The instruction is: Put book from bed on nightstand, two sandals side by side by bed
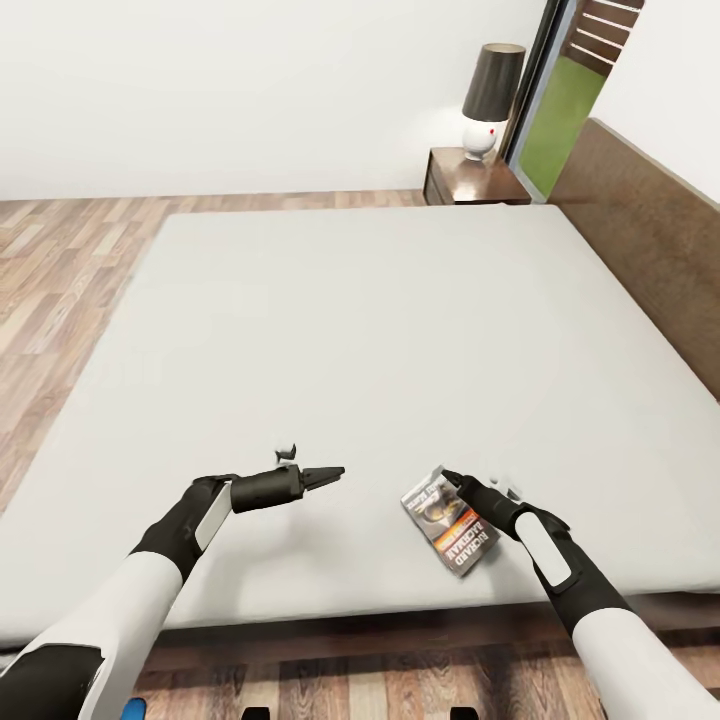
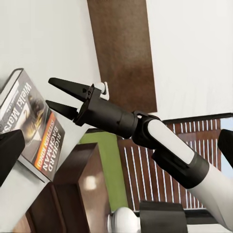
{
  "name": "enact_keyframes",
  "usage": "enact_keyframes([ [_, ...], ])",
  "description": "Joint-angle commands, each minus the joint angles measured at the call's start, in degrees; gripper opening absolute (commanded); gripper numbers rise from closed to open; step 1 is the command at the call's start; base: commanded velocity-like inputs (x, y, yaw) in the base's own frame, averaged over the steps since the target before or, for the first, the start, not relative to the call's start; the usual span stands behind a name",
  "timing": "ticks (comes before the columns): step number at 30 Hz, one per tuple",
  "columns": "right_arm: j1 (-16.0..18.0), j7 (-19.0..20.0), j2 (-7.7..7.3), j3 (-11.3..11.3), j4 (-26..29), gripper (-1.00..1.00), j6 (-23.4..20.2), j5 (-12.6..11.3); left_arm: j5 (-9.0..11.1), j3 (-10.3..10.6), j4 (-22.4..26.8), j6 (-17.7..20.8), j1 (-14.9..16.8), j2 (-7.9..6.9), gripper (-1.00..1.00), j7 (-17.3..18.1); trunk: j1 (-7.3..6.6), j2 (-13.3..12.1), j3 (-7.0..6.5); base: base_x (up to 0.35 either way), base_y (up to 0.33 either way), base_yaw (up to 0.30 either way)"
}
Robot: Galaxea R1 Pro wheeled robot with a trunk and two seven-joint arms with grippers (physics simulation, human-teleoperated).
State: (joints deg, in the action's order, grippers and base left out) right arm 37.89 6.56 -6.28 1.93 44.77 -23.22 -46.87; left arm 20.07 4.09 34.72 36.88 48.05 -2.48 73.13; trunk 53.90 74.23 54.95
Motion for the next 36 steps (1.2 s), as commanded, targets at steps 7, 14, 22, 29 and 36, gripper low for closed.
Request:
enact_keyframes([
  [7,0.0,0.0,-0.05,0.1,0.0,1.0,-0.2,-0.2,0.5,0.3,0.0,0.6,0.0,-0.07,1.0,0.0,0.0,0.0,0.03,-0.001,0.053,0.0],
  [14,0.0,0.0,-0.05,0.1,0.0,1.0,-0.2,-0.2,0.5,0.3,0.0,0.6,0.0,-0.07,1.0,0.0,0.0,0.0,0.03,0.0,0.002,0.0],
  [22,0.0,0.0,-0.05,0.1,0.0,1.0,-0.2,-0.2,0.5,0.3,0.0,0.6,0.0,-0.07,1.0,0.0,0.0,0.0,0.03,-0.011,0.0,0.0],
  [29,0.0,0.0,-0.04,0.1,0.0,1.0,-0.1,-0.2,0.5,0.3,0.0,0.6,0.0,-0.07,1.0,0.0,0.0,0.0,0.03,-0.197,0.0,0.0],
  [36,0.0,0.0,-0.03,0.1,0.0,1.0,-0.2,-0.2,0.5,0.3,0.0,0.6,0.0,-0.07,1.0,0.0,0.0,0.0,0.03,-0.023,0.0,0.0],
])
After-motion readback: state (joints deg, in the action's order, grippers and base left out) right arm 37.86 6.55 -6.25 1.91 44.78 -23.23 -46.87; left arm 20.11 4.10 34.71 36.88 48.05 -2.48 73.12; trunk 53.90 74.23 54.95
